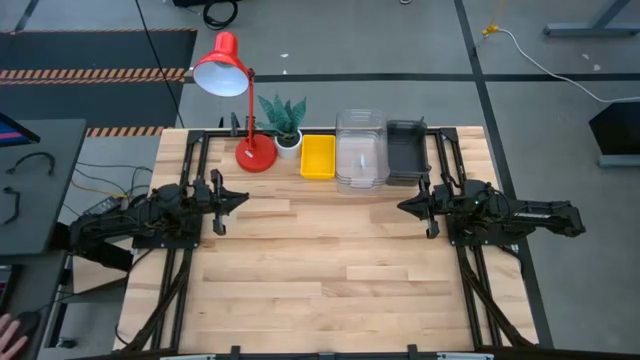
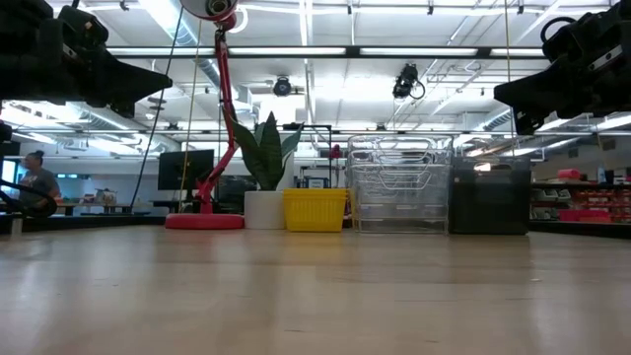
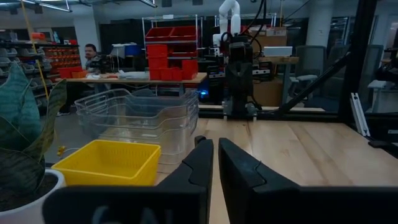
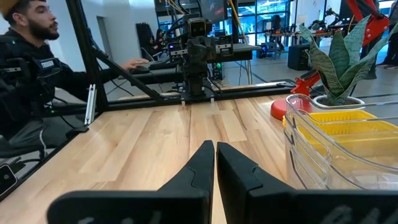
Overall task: Stack baskets by color
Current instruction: Return to Home Position
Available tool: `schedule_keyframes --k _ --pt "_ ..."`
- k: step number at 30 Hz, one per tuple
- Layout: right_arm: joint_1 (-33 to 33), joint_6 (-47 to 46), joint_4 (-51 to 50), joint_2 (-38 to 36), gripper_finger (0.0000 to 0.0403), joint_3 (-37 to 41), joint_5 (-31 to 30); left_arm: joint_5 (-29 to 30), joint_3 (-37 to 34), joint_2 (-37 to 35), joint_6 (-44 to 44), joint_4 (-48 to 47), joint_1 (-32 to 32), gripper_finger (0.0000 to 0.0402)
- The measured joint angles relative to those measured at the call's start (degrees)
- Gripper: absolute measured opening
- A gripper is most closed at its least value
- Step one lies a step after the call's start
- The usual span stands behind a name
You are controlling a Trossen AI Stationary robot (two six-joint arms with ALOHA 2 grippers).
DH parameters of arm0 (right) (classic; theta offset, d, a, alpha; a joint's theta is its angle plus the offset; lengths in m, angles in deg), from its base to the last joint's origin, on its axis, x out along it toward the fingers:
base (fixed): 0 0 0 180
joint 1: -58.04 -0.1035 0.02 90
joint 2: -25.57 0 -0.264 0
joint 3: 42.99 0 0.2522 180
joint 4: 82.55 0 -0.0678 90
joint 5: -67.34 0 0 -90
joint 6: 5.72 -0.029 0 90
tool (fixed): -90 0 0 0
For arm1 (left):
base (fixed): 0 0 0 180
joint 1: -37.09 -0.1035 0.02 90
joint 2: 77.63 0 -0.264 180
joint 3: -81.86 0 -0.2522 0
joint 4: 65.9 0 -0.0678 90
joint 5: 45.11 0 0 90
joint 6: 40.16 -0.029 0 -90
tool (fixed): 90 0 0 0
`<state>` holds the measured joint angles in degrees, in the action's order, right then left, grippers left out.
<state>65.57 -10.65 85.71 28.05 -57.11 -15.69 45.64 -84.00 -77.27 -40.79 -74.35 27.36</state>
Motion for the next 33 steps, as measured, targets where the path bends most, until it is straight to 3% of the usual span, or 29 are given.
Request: schedule_keyframes --k 33 --pt "0.02 0.00 0.00 0.01 0.0022 0.00 0.01 0.00 0.00 0.00 -0.01 -0.02 0.00 0.0026"
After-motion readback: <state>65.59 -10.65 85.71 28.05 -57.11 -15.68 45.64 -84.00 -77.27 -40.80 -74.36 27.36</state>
